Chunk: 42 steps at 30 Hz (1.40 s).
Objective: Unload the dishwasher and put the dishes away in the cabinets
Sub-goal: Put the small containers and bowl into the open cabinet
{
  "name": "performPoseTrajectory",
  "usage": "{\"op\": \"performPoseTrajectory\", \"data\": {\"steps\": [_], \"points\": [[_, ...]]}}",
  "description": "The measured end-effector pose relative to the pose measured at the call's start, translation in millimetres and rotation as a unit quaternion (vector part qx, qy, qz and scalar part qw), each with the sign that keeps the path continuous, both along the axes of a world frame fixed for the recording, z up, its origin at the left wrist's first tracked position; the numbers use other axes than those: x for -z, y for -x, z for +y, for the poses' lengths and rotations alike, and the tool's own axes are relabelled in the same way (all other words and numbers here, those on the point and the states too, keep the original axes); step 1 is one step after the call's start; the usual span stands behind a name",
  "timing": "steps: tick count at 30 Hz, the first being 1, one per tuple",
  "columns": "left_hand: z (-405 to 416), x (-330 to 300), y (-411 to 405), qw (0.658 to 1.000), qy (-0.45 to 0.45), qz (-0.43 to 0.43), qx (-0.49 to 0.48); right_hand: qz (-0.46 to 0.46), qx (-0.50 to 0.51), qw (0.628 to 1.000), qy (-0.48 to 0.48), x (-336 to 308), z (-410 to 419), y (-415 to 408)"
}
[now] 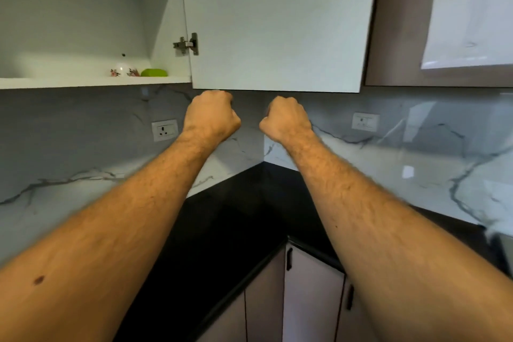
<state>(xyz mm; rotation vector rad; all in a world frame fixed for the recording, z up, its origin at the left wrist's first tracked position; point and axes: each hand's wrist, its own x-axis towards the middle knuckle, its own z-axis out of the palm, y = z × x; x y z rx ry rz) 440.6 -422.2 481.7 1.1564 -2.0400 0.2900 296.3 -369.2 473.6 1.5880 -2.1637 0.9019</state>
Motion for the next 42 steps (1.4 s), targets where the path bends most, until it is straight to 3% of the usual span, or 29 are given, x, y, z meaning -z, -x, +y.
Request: {"op": "performPoseTrajectory", "data": {"steps": [16,33,42], "points": [[121,53,83,0.983,-0.066,-0.046,0.166,-0.067,0.22,0.973,-0.006,66,158,72],[255,110,103,0.924,-0.108,-0.067,0.361,-0.063,0.38,0.922,-0.048,111,361,46],[355,165,137,0.885,-0.181,-0.113,0.414,-0.102,0.44,0.889,-0.076,166,481,68]]}}
